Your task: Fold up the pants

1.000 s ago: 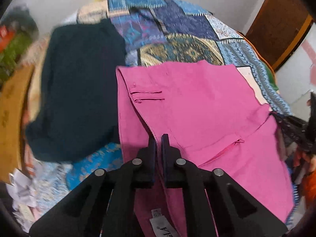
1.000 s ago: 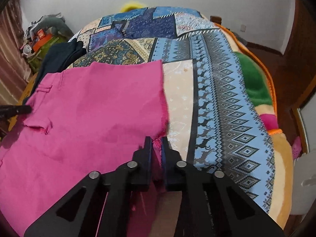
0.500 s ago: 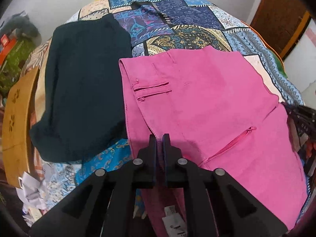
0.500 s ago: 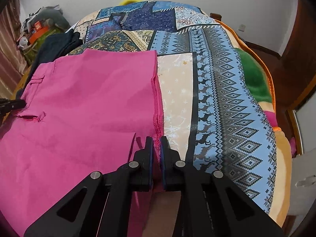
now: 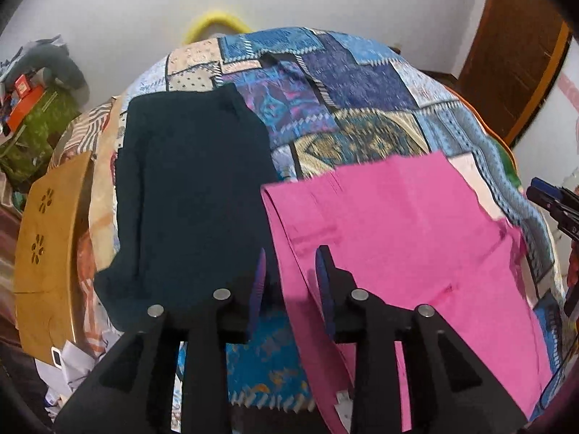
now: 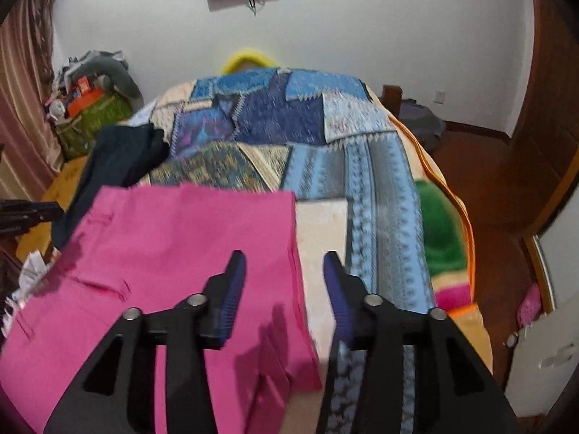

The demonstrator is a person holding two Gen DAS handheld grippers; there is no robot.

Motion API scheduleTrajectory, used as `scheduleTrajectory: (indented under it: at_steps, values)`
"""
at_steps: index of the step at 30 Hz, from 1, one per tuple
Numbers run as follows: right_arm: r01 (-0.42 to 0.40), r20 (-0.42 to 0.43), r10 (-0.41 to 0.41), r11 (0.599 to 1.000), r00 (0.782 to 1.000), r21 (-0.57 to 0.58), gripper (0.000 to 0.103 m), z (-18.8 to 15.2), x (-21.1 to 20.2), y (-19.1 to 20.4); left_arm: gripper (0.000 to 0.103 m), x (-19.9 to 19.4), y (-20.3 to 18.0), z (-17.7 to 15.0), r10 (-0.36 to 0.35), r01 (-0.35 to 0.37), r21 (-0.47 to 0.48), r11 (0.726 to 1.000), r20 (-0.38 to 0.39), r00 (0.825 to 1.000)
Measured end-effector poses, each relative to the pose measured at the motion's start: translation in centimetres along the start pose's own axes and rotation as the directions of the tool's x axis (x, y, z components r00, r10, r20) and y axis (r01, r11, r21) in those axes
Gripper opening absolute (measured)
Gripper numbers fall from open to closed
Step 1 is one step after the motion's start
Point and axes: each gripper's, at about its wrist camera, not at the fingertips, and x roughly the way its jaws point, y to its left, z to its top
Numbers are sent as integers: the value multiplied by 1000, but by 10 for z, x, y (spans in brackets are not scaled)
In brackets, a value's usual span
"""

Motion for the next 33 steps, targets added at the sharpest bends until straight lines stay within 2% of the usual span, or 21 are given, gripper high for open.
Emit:
scheduleTrajectory:
  at_steps: [5,13,16,20,23,26,27,29,33]
  values:
    - [-37,-28,37,999,999,-2,49,19,27,4,31,22,8,18,-12,11,-18,1000,-27,1000]
    - [-54,-145,54,999,988,6,49,39,97,4,31,66,19,32,-48,41,-74,996,-85,995]
    - [-16,-201,14,1000,980,-6,49,47,125,3,31,78,22,33,-60,51,-83,995,-100,993]
    - [-4,-257,8,1000,966,16,49,54,158,-3,31,87,24,33,-71,63,-79,995,-109,991]
    - [-10,-265,19,999,964,34,48,52,173,-1,22,87,22,33,-75,69,-68,995,-91,993]
    - [2,-255,-6,1000,967,-15,34,47,178,9,12,87,18,34,-50,47,-41,998,-74,996]
    - [3,-256,-9,1000,967,-21,22,48,180,11,11,86,16,33,-36,34,-33,999,-70,997]
    - [0,-268,-6,1000,963,-21,5,48,179,13,10,83,13,34,-22,20,-34,999,-62,998]
    - [9,-238,-18,999,971,-38,4,52,166,15,8,69,12,39,-17,16,-28,999,-34,999]
